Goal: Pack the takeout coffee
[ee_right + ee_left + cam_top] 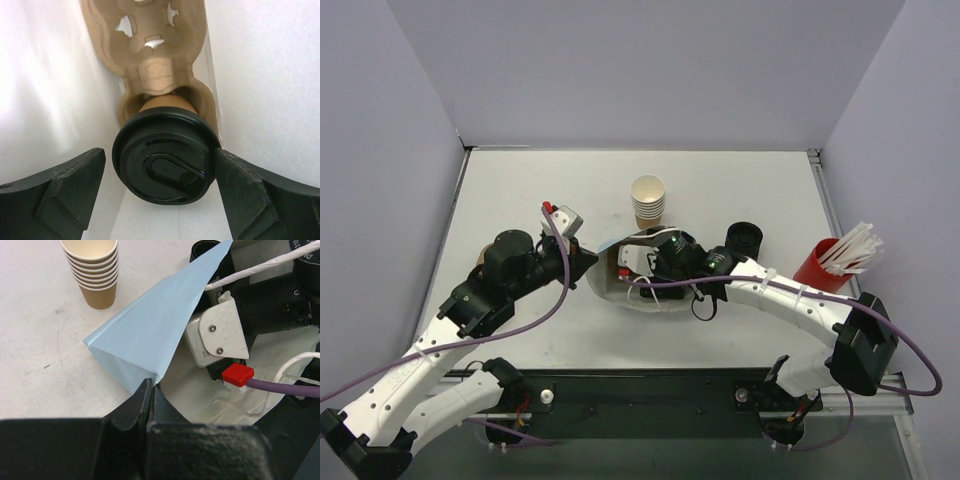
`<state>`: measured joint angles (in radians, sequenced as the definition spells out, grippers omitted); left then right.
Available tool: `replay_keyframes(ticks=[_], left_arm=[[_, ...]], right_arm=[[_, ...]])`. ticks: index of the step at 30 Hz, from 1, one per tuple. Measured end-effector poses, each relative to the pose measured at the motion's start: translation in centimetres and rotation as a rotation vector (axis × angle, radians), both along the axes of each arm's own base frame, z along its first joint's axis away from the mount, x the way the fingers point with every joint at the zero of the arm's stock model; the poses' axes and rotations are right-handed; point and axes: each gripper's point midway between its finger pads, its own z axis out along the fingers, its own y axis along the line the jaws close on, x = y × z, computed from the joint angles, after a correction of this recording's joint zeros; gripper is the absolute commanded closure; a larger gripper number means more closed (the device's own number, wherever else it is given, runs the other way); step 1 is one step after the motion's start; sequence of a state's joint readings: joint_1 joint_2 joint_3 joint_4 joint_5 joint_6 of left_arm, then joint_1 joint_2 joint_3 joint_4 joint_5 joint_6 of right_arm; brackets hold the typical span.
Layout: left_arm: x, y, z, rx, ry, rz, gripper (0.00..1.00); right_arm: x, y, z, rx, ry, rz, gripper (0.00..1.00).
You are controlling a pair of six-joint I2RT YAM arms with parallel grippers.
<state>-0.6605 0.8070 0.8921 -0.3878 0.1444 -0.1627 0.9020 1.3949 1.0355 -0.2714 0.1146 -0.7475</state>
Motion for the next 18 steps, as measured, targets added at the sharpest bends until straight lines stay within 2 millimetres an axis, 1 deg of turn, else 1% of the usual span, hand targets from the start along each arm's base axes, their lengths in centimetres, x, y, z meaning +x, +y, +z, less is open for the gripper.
replay_keyframes(ticks=[6, 11, 15, 18], left_arm=[[-0.01, 0.11, -0.01, 0.007, 0.006, 0.005, 1.00], [0.08, 0.13, -0.15, 0.015, 0.014, 0.008, 1.00], [0.28, 0.19, -0.05, 0.028, 0.027, 0.017, 1.00], [0.47, 0.32, 0.26, 0.037, 0.031, 0.030, 1.00]], right_arm=[[-0.37, 0.22, 0.16, 0.018, 0.013, 0.011, 0.05], [-0.54, 0.24, 0.18, 0.022, 0.024, 0.008, 0.07], [-0.59, 0.49, 0.57, 0.036, 0.030, 0.007, 0.12], [-0.61, 0.75, 0.94, 0.053, 0.035, 0.005, 0.13]])
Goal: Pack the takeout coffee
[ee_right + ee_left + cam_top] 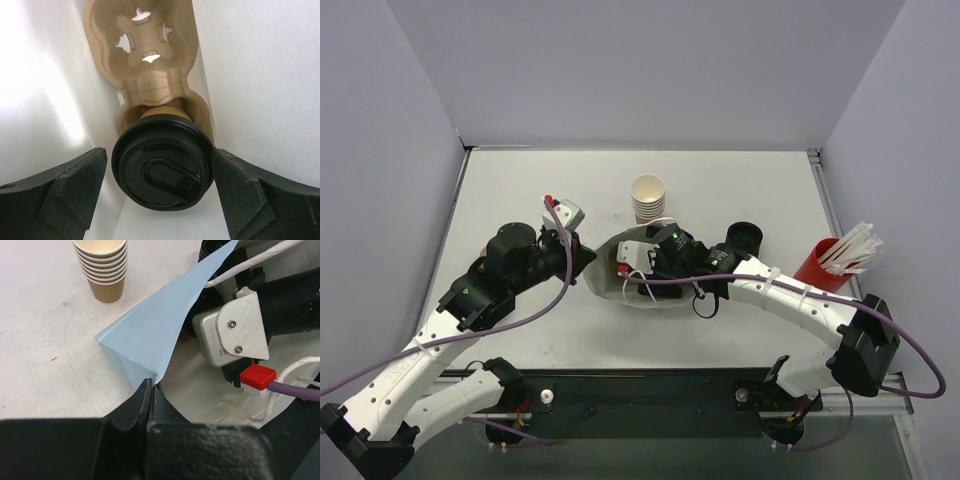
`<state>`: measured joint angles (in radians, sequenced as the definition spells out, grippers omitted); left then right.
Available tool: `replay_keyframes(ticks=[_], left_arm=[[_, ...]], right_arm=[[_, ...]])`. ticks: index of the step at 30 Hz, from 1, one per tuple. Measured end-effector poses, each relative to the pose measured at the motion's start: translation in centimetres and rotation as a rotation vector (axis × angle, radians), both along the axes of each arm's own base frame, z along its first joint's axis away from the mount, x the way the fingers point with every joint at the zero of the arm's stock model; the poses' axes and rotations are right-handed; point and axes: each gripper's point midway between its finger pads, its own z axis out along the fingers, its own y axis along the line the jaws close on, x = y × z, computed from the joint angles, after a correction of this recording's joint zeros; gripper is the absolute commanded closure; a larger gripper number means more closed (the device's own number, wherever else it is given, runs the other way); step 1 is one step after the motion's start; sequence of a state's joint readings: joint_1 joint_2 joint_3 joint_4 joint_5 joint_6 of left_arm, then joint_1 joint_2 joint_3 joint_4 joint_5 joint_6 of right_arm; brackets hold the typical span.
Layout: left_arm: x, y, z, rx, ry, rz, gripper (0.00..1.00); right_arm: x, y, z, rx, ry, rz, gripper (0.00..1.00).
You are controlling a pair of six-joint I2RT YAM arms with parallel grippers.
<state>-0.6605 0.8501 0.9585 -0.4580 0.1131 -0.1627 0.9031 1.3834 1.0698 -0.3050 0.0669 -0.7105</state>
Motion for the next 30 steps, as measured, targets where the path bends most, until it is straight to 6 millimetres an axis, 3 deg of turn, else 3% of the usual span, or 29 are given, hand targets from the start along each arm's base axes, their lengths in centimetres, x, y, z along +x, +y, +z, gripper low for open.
replay_keyframes(ticks=[13, 30], left_arm=[[0.3, 0.4, 1.0, 0.035, 0.028, 0.029, 1.00], [-0.3, 0.9, 0.8, 0.075, 0.090, 0.032, 1.00]], right_arm=[[-1.1, 0.4, 0.5, 0.047, 0.049, 0.012, 0.17], [-2.8, 1.5, 0.3, 0.102, 0.123, -0.003, 0.17]])
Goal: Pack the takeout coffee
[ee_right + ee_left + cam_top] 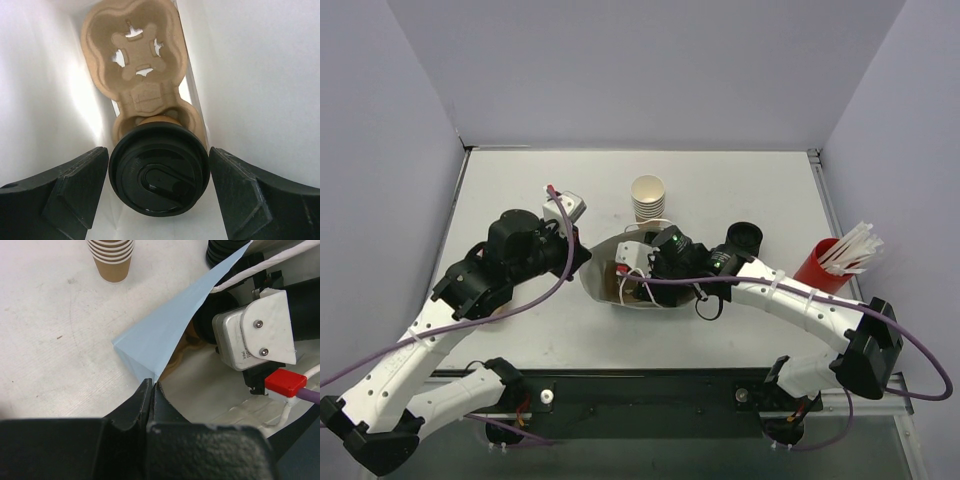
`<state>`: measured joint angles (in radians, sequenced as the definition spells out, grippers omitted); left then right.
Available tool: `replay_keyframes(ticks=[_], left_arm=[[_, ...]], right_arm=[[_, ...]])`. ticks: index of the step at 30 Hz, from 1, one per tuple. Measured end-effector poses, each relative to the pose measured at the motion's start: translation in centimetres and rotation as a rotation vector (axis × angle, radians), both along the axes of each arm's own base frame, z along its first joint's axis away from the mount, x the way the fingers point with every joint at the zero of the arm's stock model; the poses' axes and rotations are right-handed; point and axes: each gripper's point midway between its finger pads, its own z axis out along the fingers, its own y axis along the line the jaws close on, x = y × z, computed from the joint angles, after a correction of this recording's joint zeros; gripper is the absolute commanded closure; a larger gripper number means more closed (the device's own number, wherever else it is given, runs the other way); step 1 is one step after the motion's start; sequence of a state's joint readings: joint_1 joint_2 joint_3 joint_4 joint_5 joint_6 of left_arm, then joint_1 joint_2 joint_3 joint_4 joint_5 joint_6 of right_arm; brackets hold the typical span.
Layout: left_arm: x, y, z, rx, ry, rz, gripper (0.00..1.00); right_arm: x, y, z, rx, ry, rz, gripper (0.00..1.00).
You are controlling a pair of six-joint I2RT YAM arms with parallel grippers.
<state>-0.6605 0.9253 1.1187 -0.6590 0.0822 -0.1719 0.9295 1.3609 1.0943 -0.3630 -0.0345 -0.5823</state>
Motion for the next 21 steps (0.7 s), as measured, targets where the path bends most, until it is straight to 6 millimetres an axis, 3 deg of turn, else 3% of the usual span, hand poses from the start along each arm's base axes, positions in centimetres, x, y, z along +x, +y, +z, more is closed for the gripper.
replay_keyframes(ticks=[3, 9, 14, 21], left_arm=[[-0.1, 0.1, 0.2, 0.010, 0.014, 0.000, 1.00], [0.0, 0.0, 0.5, 0.026, 0.041, 0.003, 1.00], [-0.2, 0.2, -0.1, 0.046, 0.063, 0.005, 1.00], [0.0, 0.1, -0.5, 0.067, 0.086, 0.009, 1.00]], right_arm=[[-0.2, 0.2, 0.0, 0.012, 0.012, -0.007, 0.22], [-0.5, 0.4, 0.6, 0.054, 0.024, -0.030, 0.22], [-0.7, 0.5, 1.3, 0.088, 0.021, -0.042, 0.15], [-0.9, 0.6, 1.7, 0.112, 0.027, -0.050, 0.21]])
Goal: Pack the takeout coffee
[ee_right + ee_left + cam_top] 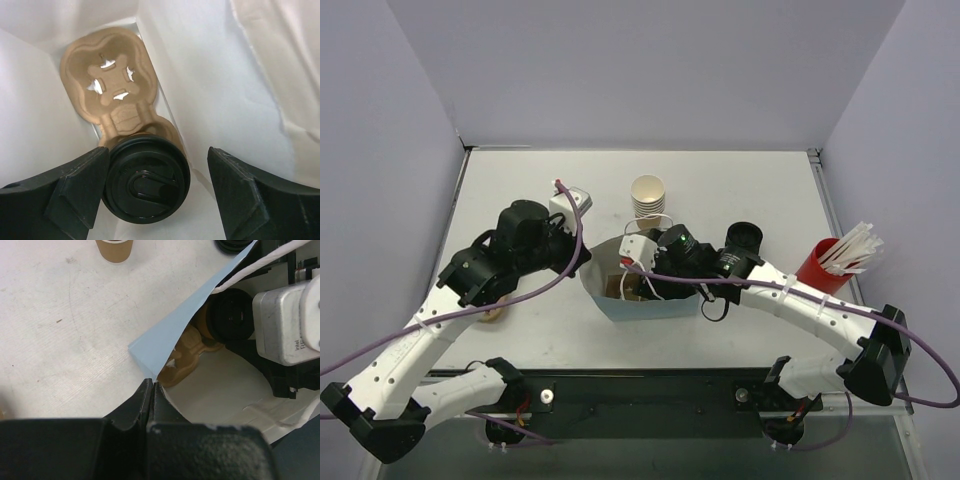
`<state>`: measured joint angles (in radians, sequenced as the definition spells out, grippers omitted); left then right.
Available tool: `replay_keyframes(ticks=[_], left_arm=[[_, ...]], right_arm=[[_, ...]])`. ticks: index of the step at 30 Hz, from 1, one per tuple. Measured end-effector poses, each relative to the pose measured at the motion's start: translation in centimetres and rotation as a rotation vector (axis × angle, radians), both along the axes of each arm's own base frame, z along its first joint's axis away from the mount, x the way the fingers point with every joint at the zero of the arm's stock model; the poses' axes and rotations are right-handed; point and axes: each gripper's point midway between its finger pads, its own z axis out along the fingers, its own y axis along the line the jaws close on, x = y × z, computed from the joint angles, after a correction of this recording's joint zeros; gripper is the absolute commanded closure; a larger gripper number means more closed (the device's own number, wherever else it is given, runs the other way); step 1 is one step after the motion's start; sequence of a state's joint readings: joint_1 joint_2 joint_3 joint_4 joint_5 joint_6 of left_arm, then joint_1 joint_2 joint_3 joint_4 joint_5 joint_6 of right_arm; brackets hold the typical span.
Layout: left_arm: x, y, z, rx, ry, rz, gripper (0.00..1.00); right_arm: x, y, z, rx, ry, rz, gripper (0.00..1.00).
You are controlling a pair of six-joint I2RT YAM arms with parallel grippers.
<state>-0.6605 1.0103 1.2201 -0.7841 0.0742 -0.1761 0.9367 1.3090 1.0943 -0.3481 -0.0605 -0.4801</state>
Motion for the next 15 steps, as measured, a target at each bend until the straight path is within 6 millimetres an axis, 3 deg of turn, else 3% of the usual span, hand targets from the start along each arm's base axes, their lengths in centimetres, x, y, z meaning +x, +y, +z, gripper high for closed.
replay_keyframes(ticks=[15], left_arm=[[0.3, 0.1, 0.2, 0.029, 0.023, 0.013, 1.00]], right_arm=[[0.1, 1.1, 1.0, 0.120, 0.040, -0.062, 0.37]])
